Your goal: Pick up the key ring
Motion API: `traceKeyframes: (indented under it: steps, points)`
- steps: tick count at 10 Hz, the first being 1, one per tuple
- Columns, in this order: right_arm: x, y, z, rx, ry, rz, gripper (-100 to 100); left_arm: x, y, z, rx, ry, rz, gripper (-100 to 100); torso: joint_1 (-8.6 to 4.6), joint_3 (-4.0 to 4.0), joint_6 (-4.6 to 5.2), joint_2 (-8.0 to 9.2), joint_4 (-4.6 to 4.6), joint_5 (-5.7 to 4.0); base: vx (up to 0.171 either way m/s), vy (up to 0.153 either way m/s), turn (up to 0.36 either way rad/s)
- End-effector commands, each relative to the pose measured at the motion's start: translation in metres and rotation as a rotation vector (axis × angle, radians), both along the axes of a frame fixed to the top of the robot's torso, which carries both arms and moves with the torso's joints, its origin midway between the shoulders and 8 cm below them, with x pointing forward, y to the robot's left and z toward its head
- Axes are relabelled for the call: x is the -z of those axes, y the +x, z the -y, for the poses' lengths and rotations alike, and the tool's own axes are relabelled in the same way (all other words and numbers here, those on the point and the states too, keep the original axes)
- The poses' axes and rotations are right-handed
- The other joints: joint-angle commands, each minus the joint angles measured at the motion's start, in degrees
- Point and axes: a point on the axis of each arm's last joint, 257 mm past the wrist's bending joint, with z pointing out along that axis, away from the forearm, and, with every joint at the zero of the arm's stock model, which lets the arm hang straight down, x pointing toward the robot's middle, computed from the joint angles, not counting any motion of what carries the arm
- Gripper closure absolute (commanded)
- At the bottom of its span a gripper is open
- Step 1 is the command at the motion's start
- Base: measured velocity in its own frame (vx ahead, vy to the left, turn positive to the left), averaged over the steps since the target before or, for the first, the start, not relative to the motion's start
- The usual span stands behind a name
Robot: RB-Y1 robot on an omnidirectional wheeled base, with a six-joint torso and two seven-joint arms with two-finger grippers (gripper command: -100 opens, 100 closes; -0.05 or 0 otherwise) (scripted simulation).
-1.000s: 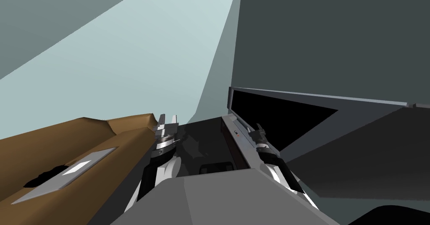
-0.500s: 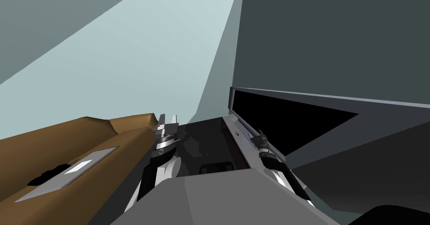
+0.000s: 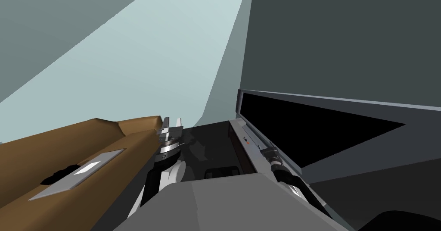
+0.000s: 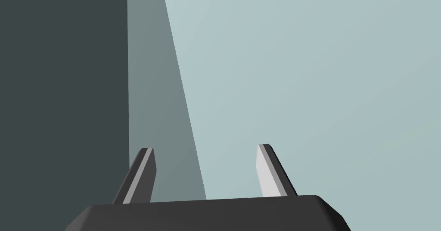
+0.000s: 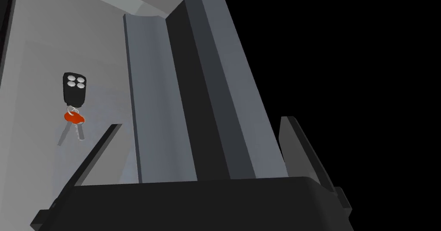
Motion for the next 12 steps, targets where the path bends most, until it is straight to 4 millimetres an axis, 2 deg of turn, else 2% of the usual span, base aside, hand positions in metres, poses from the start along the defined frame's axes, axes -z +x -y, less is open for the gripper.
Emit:
traceKeyframes:
  steps: [1,2,3,4,5,7,8,9,10,11,12]
  points:
    - [0.018,-0.007,0.005,0.024,0.059,-0.029,-100,0.000,0.000,0.000,0.000,0.000,0.000,0,0.00,0.00,0.00,0.00,0.00,0.00,0.055,0.007,0.039]
    - [0.018,-0.008,0.006,0.028,0.069,-0.026,-100,0.000,0.000,0.000,0.000,0.000,0.000,0,-0.02,0.00,0.01,0.00,0.00,0.00,0.022,-0.002,-0.002]
    - [0.046,-0.027,0.012,0.053,0.126,-0.088,-100,0.000,0.000,0.000,0.000,0.000,0.000,0,-0.04,0.04,0.01,0.08,0.01,0.00,0.034,0.003,0.087]
    - [0.046,-0.027,0.013,0.062,0.146,-0.080,-100,0.000,0.000,0.000,0.000,0.000,0.000,0,-0.03,0.04,0.00,0.07,0.02,-0.01,0.039,0.006,0.050]
    - [0.071,-0.048,0.018,0.086,0.194,-0.141,-100,0.000,0.000,0.000,0.000,0.000,0.000,0,-0.04,0.03,0.01,0.06,0.01,0.00,0.068,0.003,0.113]
    - [0.071,-0.048,0.019,0.099,0.225,-0.129,-100,0.000,0.000,0.000,0.000,0.000,0.000,0,-0.04,-0.01,0.01,-0.02,0.00,0.00,0.042,0.001,0.016]
    - [0.095,-0.070,0.023,0.127,0.281,-0.183,-100,0.000,0.000,0.000,0.000,0.000,0.000,0,-0.02,0.04,0.01,0.08,0.01,0.00,0.038,0.018,0.103]
    - [0.095,-0.070,0.023,0.136,0.300,-0.175,-100,0.000,0.000,0.000,0.000,0.000,0.000,0,0.01,0.04,0.00,0.07,0.01,0.00,0.043,0.012,0.061]
    - [0.115,-0.091,0.027,0.167,0.349,-0.222,-100,0.000,0.000,0.000,0.000,0.000,0.000,0,0.00,0.03,0.01,0.05,0.01,0.01,0.062,0.009,0.136]
    - [0.116,-0.092,0.026,0.173,0.372,-0.217,-100,0.000,0.000,0.000,0.000,0.000,0.000,0,0.00,-0.01,-0.01,-0.01,0.00,0.01,0.066,-0.003,0.066]
    - [0.135,-0.113,0.028,0.199,0.417,-0.266,-100,0.000,0.000,0.000,0.000,0.000,0.000,0,-0.03,-0.02,0.01,-0.02,-0.01,0.01,0.090,0.002,0.126]
